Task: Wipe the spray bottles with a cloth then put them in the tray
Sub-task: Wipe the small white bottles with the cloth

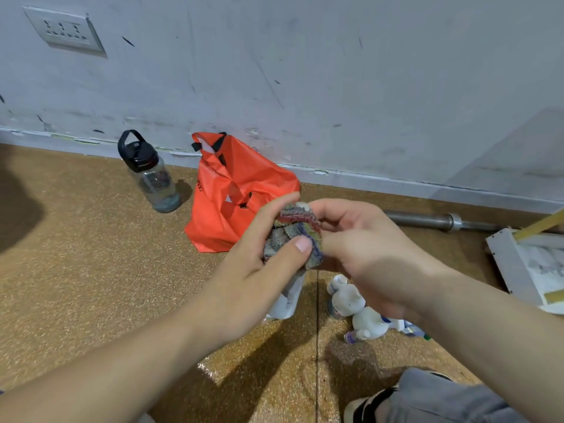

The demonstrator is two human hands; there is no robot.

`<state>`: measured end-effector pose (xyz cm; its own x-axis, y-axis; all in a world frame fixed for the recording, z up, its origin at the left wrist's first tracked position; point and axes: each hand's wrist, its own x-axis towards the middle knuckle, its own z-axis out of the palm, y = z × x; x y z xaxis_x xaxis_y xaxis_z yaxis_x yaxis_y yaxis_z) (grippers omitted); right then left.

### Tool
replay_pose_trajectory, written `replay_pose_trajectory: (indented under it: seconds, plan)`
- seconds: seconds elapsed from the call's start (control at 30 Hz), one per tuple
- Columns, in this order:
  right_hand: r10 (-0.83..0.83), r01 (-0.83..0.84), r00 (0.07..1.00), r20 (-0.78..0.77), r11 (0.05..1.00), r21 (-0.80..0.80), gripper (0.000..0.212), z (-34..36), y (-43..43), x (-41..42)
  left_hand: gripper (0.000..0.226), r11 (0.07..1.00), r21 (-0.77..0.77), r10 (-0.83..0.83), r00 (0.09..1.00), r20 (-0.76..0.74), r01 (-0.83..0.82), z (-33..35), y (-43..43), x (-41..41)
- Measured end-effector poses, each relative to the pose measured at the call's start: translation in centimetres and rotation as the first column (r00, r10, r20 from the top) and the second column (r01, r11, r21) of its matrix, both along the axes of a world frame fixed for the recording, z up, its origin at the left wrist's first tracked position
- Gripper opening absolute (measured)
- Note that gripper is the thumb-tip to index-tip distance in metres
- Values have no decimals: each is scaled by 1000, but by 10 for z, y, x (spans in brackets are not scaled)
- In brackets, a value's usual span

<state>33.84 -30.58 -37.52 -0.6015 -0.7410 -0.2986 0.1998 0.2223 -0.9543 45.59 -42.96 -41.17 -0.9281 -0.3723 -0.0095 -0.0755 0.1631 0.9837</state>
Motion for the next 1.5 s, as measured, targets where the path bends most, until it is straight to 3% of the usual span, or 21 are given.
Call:
replay_pose_trajectory:
  seconds: [0.1,0.17,0.3,0.4,0.47,0.53,0.6,0.67,0.7,0.73,0.8,0.9,1.0,1.03,1.1,1.17,1.2,1.27,1.4,1.5]
  plan:
    - [6,-8,999,-34,999,-47,24,2,1,-3,48,998,63,-21,999,-29,22,1,3,-3]
    - [-15,12,999,-45,998,-63,21,0,-1,-4,35,986,166,37,998,-50,-28,3,7,-7]
    - [-43,40,998,-36,997,-69,14,-5,-3,-8,43,904,414,84,994,67,-104,4,4,-16]
    - [-64,64,998,4,996,-69,17,-3,-3,-10,30,904,397,118,985,128,-160,0,-3,-15]
    - [-88,91,995,41,993,-69,19,-1,-3,-13,36,832,537,41,981,188,-138,-3,-4,-15]
    - [-108,112,992,62,992,-64,19,0,-3,-16,38,835,525,47,972,231,-165,-8,-1,-16]
    - [-150,154,986,65,987,-52,16,-1,-5,-16,31,919,320,159,960,230,-229,-11,5,-13]
    - [-202,204,978,46,978,-36,12,-4,-7,-11,22,977,-116,180,984,16,-177,-8,13,-7]
    - [-220,221,974,47,975,-29,10,-6,-7,-8,33,915,-388,106,994,-39,-112,-7,16,-4]
    - [-229,230,972,60,973,-22,9,-8,-8,-5,47,832,-550,45,997,-64,-73,-11,17,-3]
    - [-238,238,969,71,971,7,8,-8,-9,-2,58,796,-603,6,998,-64,-44,-17,8,-6]
    - [-288,289,953,93,957,3,8,-5,-10,-7,46,922,-388,-30,998,-47,9,-23,-5,-11]
    - [-354,361,925,139,932,-24,8,-1,-10,-20,26,992,101,67,996,60,-73,-24,-4,-12]
    - [-373,383,913,165,923,-34,8,-1,-9,-24,26,952,266,121,984,133,-153,-24,-1,-13]
    - [-392,413,891,229,909,-52,8,-1,-8,-29,32,777,571,132,955,266,-267,-18,5,-14]
    - [-370,402,891,265,913,-76,8,-4,-8,-26,45,596,741,82,942,325,-308,-10,6,-16]
    - [-347,377,904,251,922,-83,9,-7,-9,-23,50,523,792,72,942,328,-316,-6,4,-16]
    - [-283,303,941,184,949,-86,8,-11,-10,-18,50,466,820,82,939,333,-331,-2,1,-17]
    - [-182,189,980,76,976,-106,7,-4,-9,-22,32,532,773,116,934,338,-346,0,-7,-19]
    - [-103,113,992,73,982,-155,14,4,-5,-28,31,580,710,171,912,373,-399,1,-10,-21]
